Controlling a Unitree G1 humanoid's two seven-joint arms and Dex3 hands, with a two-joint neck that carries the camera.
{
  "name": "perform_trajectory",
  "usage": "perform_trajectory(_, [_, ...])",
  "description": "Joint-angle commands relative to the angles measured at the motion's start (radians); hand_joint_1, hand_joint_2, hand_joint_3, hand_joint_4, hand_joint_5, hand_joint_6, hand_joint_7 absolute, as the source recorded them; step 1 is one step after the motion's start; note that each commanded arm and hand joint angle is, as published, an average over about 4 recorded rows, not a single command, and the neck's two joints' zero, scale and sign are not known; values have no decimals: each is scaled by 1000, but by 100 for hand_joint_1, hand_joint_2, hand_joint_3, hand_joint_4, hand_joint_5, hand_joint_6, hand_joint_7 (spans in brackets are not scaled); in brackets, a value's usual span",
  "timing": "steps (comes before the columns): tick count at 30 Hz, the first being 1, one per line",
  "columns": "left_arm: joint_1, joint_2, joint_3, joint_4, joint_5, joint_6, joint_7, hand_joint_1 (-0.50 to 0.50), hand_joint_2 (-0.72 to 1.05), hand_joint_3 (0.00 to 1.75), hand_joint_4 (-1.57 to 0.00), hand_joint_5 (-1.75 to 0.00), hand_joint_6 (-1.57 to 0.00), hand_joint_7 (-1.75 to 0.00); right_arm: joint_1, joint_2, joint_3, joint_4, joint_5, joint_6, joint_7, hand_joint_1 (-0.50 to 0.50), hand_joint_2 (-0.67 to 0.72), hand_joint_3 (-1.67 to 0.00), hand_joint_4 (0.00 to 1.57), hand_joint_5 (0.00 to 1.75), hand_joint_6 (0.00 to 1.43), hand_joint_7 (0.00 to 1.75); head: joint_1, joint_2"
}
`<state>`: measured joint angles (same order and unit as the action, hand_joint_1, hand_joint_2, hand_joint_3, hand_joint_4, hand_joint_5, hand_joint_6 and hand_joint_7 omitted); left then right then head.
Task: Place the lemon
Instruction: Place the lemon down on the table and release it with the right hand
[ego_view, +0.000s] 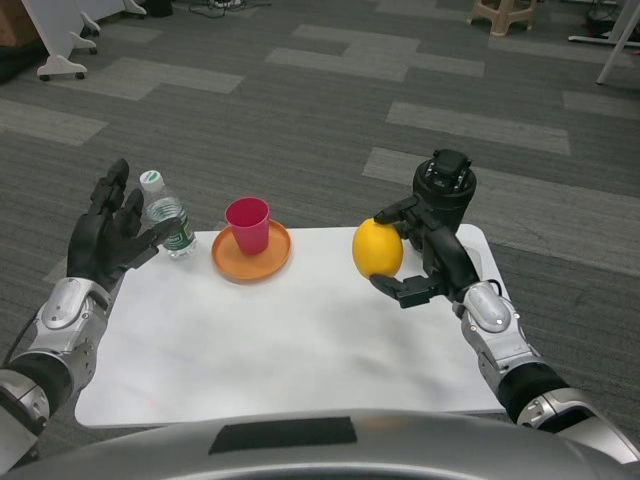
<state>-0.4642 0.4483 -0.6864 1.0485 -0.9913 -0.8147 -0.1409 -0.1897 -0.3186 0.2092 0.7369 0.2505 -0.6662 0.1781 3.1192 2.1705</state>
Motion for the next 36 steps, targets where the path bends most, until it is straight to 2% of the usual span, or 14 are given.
perform_trajectory(1, [2,11,7,2,5,2,-5,50,78,9,0,0,0,0,-20,0,-7,29,-28,-2,-5,8,-60,-111,22,175,25,147,-6,-15])
perform_trajectory(11, [2,12,7,2,5,2,-5,50,78,9,0,0,0,0,-22,3,-10,96,-99,-2,6,8,-60,-111,20,175,23,147,-53,-75])
perform_trajectory(19, [4,12,8,2,5,2,-5,50,78,9,0,0,0,0,-52,6,-7,198,-218,-1,18,8,-57,-111,20,175,19,147,-95,-104])
perform_trajectory(24, [4,12,8,2,5,2,-5,50,78,9,0,0,0,0,-78,11,1,297,-219,1,21,8,-60,-111,14,175,15,145,-109,-108])
perform_trajectory(28, [4,12,8,2,4,2,-5,50,78,9,0,0,0,0,-94,20,3,371,-216,3,21,8,-60,-111,17,175,17,140,-125,-113])
perform_trajectory(33, [4,12,8,2,5,2,-5,50,78,9,0,0,0,0,-105,26,3,423,-210,6,19,8,-54,-111,21,175,17,140,-147,-117])
perform_trajectory(36, [4,12,8,2,5,2,-5,50,78,9,0,0,0,0,-113,29,3,444,-211,17,19,8,-57,-111,19,175,17,140,-154,-117])
